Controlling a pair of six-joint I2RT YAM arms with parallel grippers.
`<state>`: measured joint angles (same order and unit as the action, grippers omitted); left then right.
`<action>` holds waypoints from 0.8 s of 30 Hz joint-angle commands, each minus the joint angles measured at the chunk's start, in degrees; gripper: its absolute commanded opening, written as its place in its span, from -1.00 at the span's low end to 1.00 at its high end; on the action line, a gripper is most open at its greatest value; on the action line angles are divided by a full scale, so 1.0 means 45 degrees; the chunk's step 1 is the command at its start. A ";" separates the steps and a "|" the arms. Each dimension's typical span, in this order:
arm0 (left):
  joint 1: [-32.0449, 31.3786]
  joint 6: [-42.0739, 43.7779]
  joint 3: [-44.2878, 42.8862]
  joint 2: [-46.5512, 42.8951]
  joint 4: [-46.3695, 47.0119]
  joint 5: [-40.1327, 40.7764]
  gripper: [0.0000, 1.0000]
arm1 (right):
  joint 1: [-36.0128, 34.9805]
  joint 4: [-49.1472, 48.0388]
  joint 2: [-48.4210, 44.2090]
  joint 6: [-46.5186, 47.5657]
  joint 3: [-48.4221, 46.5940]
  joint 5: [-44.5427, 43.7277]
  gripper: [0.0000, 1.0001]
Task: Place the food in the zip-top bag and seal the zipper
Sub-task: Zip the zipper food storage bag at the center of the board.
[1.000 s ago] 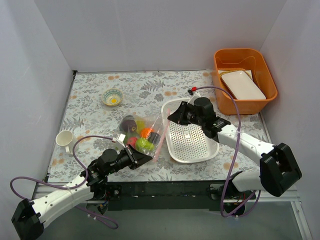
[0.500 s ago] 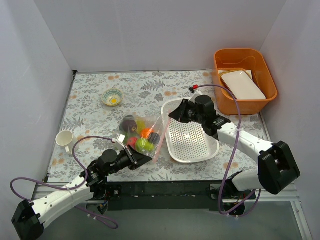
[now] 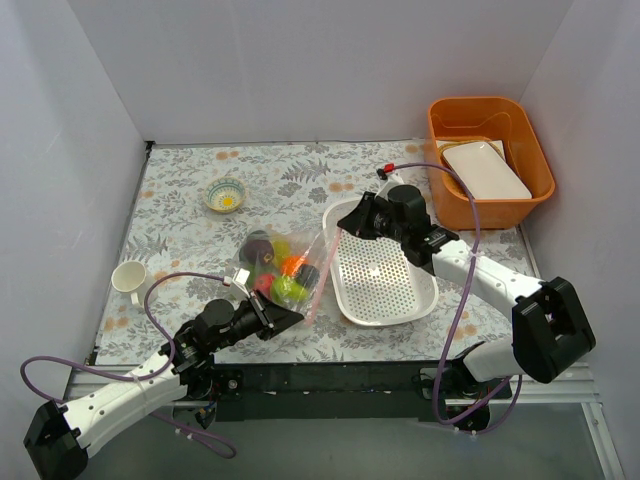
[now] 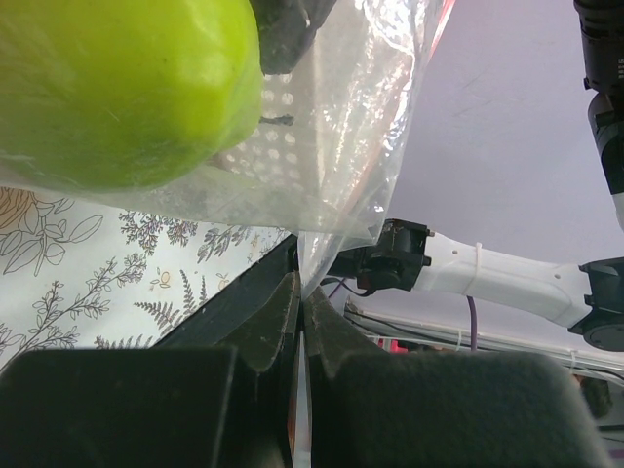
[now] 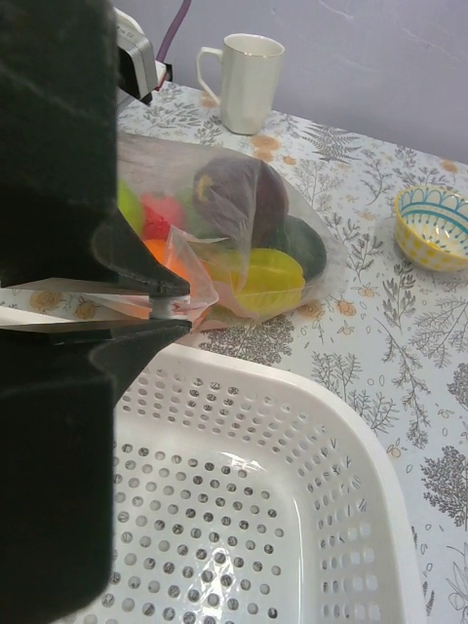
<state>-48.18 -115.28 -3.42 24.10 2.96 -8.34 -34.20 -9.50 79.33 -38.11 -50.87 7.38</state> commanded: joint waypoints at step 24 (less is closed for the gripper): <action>-0.0074 -0.0263 -0.0546 0.0679 -0.1282 0.0368 -0.32 | 0.0548 0.0757 0.0164 0.1337 -0.1698 -0.0780 -0.27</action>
<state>-48.21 -115.02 -3.49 25.21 1.93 -7.09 -33.61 -10.04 80.03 -36.42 -52.27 6.46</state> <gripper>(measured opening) 0.229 0.315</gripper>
